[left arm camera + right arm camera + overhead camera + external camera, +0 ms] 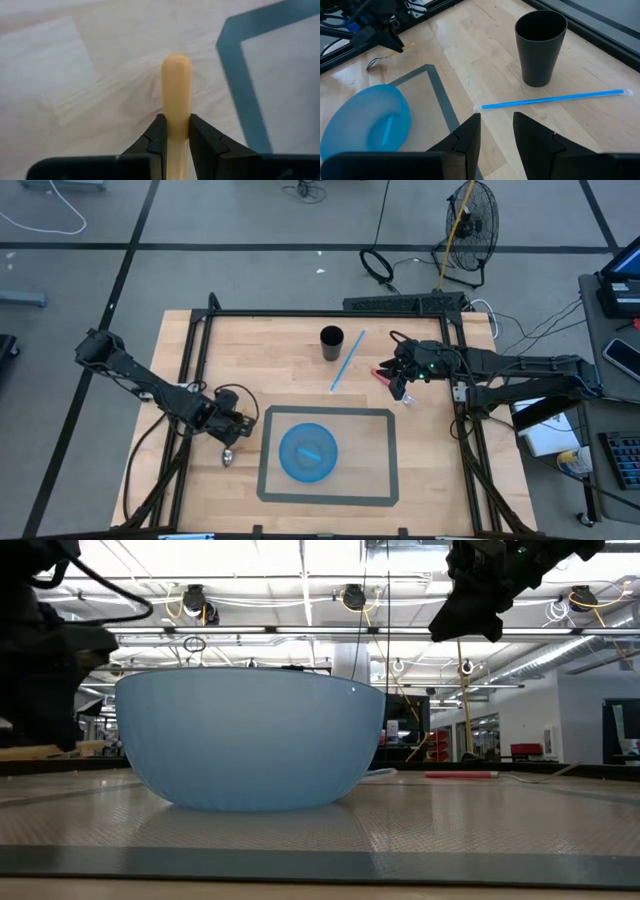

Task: Pick & Place Utensil
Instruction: Put the yellow spoon into the blue bowl

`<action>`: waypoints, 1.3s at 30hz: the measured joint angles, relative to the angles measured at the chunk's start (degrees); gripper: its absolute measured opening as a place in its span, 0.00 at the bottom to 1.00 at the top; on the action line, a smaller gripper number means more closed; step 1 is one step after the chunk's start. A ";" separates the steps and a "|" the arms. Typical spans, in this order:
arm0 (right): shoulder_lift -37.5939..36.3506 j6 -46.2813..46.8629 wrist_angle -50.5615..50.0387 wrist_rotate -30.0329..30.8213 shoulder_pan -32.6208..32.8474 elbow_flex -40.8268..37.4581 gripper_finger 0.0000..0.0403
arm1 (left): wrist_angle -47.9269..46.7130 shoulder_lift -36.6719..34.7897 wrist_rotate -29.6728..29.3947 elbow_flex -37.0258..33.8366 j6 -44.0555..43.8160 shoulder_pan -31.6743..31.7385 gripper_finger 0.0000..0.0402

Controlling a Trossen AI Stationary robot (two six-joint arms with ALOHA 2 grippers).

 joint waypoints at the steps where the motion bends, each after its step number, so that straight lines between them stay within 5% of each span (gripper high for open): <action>1: 0.00 0.00 0.00 0.00 0.00 0.00 0.28 | -0.01 0.00 -0.78 0.37 0.16 0.00 0.14; 13: 0.00 -0.14 0.00 0.00 0.00 0.00 0.28 | -0.26 -0.86 -10.89 6.60 5.71 1.11 0.13; 20: 0.00 -0.13 0.69 0.00 0.00 0.00 0.28 | -0.13 -4.96 -16.14 9.52 13.71 3.30 0.01; 29: 0.02 0.00 1.84 0.00 0.00 0.02 0.28 | -1.66 -2.69 -1.13 9.46 33.24 7.87 0.14; 39: 0.01 0.00 3.18 0.00 -0.01 0.02 0.28 | 3.77 4.01 14.84 9.46 45.67 17.37 0.44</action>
